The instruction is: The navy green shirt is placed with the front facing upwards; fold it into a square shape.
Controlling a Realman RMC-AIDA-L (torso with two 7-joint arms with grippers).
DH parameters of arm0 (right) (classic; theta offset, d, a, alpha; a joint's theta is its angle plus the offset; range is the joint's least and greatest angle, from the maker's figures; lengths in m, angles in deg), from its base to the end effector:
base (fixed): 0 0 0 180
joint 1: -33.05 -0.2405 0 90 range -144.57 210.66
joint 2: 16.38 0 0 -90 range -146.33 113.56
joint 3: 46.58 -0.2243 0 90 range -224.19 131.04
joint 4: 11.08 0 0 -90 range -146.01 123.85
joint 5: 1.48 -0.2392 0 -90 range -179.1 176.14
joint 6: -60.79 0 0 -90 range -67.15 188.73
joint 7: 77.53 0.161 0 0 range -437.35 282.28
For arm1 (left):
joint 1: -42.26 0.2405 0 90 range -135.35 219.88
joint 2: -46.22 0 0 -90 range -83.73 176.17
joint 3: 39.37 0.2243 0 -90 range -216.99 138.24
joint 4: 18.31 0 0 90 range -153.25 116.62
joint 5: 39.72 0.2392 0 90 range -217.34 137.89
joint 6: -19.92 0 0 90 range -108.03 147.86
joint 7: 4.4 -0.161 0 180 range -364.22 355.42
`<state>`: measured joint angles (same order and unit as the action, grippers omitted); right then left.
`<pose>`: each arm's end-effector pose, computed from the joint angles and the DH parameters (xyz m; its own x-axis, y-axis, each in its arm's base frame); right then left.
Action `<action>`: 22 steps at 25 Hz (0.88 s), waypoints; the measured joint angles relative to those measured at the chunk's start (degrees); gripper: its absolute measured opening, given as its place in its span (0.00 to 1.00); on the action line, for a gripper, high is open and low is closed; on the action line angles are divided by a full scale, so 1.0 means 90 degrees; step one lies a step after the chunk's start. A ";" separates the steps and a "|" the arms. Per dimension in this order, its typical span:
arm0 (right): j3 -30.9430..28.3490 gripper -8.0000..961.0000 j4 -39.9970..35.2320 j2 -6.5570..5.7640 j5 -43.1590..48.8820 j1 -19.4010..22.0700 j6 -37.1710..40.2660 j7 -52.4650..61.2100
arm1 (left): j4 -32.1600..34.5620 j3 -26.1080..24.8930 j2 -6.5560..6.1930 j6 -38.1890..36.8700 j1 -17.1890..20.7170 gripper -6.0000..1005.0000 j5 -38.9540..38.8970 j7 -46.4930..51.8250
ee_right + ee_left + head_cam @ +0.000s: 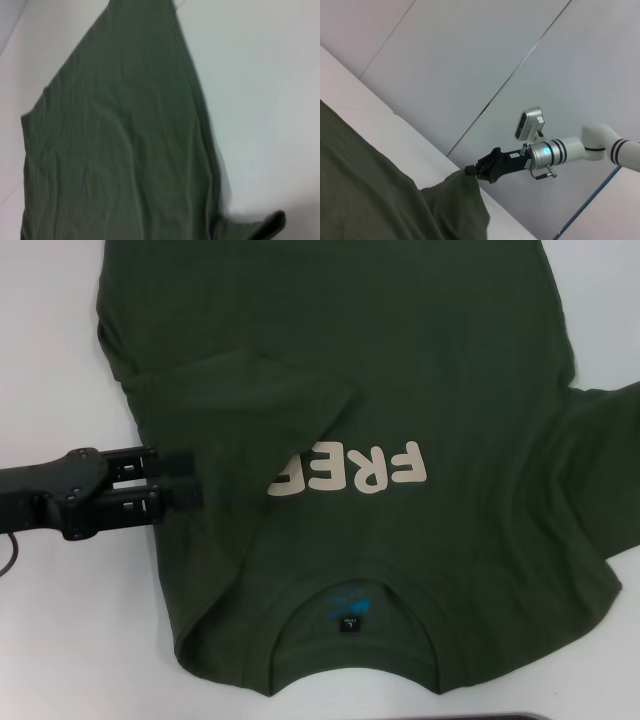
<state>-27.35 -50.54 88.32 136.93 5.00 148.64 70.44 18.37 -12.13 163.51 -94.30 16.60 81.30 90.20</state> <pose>0.3667 0.3331 0.1396 -0.2069 -0.8213 -0.5317 -0.9768 0.2042 0.0647 -0.2621 0.2717 0.0359 0.5437 0.6364 0.5471 0.5942 -0.7523 0.2846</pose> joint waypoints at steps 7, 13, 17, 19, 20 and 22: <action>-0.0327 0.03 -0.0212 -0.0003 -0.0055 0.0105 -0.0047 0.0078 | 0.0007 -0.0001 0.0000 -0.0005 -0.0001 0.69 0.0000 0.0034; -0.0302 0.03 -0.0211 0.0004 -0.0086 0.0024 -0.0049 0.0081 | -0.0013 -0.0001 0.0004 -0.0006 -0.0028 0.69 0.0000 0.0036; -0.0261 0.03 -0.0200 0.0022 -0.0155 -0.0052 0.0137 0.0082 | -0.0017 0.0000 0.0005 -0.0010 -0.0027 0.69 0.0000 0.0036; -0.0259 0.03 -0.0185 0.0035 -0.0220 -0.0087 0.0349 0.0082 | -0.0010 0.0000 0.0005 -0.0014 -0.0012 0.69 -0.0001 0.0037; -0.0259 0.03 -0.0161 0.0052 -0.0240 -0.0108 0.0446 0.0082 | -0.0010 0.0000 0.0005 -0.0014 -0.0008 0.69 -0.0003 0.0037; -0.0257 0.03 -0.0067 0.0106 -0.0276 -0.0167 0.0597 0.0073 | -0.0018 -0.0001 0.0005 -0.0010 -0.0003 0.69 -0.0007 0.0033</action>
<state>-29.66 -51.15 89.27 134.45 3.49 154.01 71.09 18.20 -12.14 163.55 -94.38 16.58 81.23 90.50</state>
